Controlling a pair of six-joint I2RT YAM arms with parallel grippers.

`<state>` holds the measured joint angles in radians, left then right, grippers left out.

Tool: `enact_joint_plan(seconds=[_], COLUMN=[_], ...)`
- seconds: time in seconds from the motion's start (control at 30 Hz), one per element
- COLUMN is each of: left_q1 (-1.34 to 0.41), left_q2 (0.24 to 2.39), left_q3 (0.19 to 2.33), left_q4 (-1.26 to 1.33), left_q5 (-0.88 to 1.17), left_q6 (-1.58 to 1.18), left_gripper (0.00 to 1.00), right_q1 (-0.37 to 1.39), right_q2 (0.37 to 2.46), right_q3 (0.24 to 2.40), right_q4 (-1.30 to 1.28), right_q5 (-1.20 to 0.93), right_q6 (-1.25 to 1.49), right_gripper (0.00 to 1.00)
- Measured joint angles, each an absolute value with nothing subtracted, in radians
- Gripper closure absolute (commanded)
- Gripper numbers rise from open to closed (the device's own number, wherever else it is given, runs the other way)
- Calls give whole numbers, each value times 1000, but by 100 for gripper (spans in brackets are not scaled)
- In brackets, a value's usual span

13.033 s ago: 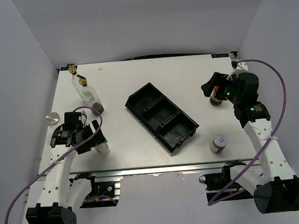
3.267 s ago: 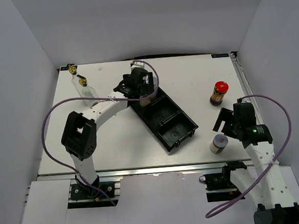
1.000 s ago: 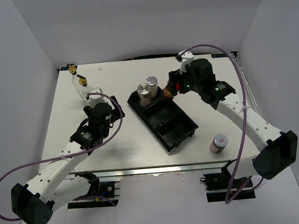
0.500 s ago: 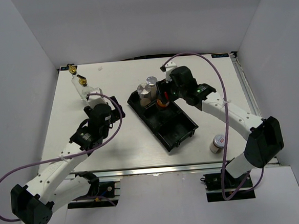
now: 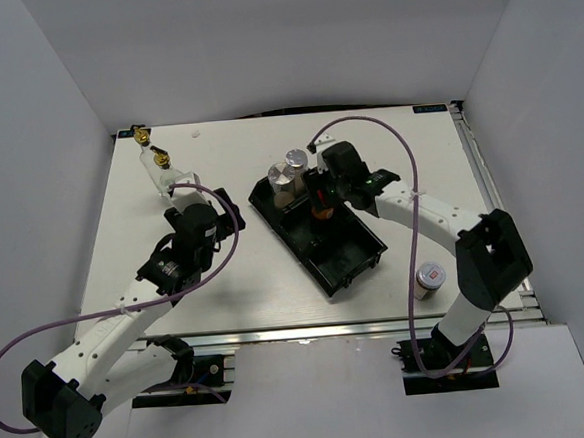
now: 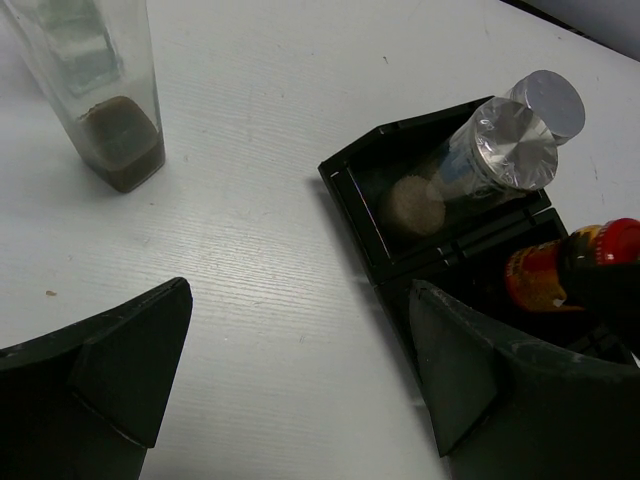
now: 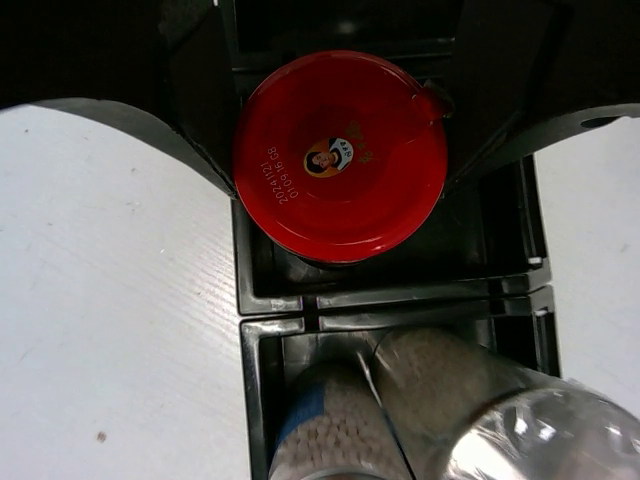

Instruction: Organize the condiment bottles

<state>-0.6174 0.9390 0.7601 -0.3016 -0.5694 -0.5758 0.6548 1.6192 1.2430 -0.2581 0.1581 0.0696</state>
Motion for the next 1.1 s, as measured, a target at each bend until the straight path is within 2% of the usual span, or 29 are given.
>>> enact_joint_plan(seconds=[0.03,0.07,0.17,0.27,0.7,0.87,1.1], left_q1=[-617,-617,-617,-617,-617,-617,-617], left_q2=[939,939,939,939,939,939,937], left_q3=[760,760,760,760,759,748,716], left_q4=[-302,-302,-302,-302,-295,-285,-287], left_q5=[-570,-572,-582,-602,-630,-638,-637], left_q6=[-577,-577,-583,-592,-627,-640,-647], left_gripper=[2,2,2,2,2,2,2], right_q1=[655,655,655,655,655,656,619], right_q2=[1635,1649,1679,1680,1573,1433,1132], right_q3=[1243,1243,1243,1243,1243,1220,1084], right_q4=[-258,-258,-254,-234,-251,-340,-646], right_q5=[159,160,172,193,220,263,450], right_q6=[72,73,82,102,162,231,467], right_gripper=[59,44,33,11,10,10,10])
